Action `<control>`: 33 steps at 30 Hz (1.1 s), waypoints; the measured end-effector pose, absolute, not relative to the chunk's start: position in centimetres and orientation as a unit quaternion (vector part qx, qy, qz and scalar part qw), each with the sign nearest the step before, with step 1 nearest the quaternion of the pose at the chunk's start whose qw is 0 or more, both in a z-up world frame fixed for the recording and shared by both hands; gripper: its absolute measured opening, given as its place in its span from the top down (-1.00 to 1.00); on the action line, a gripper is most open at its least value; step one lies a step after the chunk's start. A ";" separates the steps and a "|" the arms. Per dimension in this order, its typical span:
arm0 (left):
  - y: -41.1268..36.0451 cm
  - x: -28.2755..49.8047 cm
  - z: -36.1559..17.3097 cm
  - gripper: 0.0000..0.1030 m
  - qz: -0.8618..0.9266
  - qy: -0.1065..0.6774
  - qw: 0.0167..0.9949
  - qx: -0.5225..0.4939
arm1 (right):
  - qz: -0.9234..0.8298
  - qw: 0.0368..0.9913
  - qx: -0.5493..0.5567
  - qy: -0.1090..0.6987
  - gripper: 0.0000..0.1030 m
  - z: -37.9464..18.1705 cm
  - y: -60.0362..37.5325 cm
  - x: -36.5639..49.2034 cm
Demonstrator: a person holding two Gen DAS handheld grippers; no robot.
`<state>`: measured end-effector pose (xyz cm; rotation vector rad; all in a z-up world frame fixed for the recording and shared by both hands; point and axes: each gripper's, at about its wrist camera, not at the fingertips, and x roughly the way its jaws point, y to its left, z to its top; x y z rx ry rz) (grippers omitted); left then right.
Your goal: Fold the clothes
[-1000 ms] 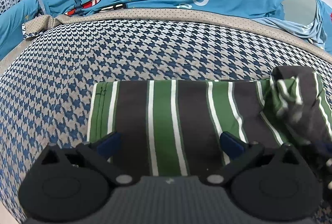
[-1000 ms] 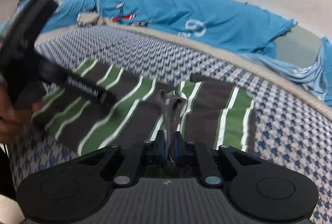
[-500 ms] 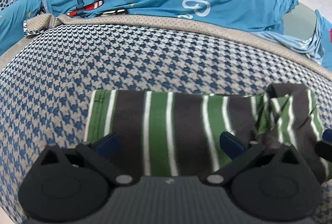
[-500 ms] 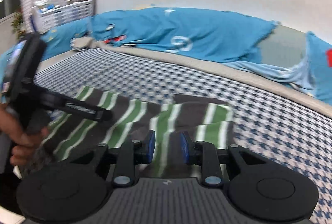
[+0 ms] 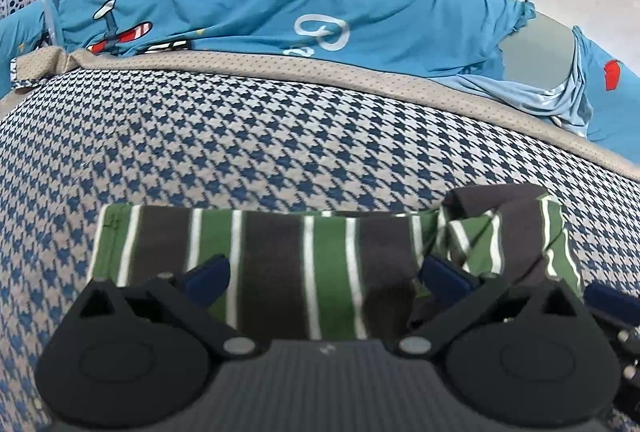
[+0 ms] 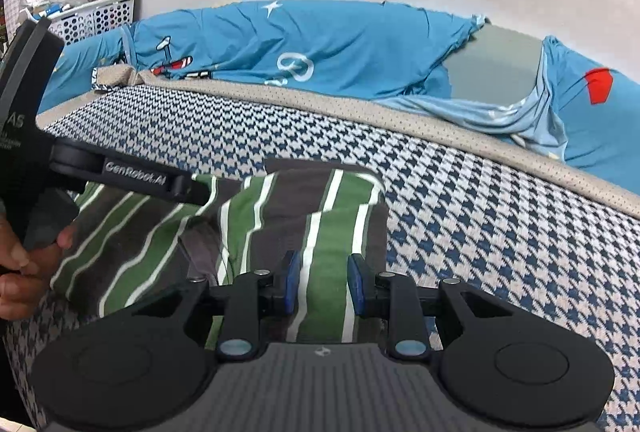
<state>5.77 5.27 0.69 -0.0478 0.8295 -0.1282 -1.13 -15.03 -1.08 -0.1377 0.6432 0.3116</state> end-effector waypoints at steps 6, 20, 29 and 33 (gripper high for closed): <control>4.1 6.6 0.1 -1.00 -0.063 0.409 0.910 -0.021 | 0.160 0.930 -0.078 0.321 0.50 -1.7 -14.8 -0.9; 3.2 7.5 -2.0 -1.00 -0.055 0.434 0.899 -0.007 | 0.172 0.907 -0.124 0.363 0.38 -2.9 -14.2 -1.1; 4.5 7.1 -1.7 -1.00 -0.064 0.432 0.899 -0.016 | 0.159 0.919 -0.087 0.349 0.39 -1.4 -15.1 -0.9; 4.9 6.7 -1.5 -1.00 -0.069 0.429 0.901 -0.013 | 0.143 0.937 -0.067 0.312 0.39 -0.7 -15.2 -0.5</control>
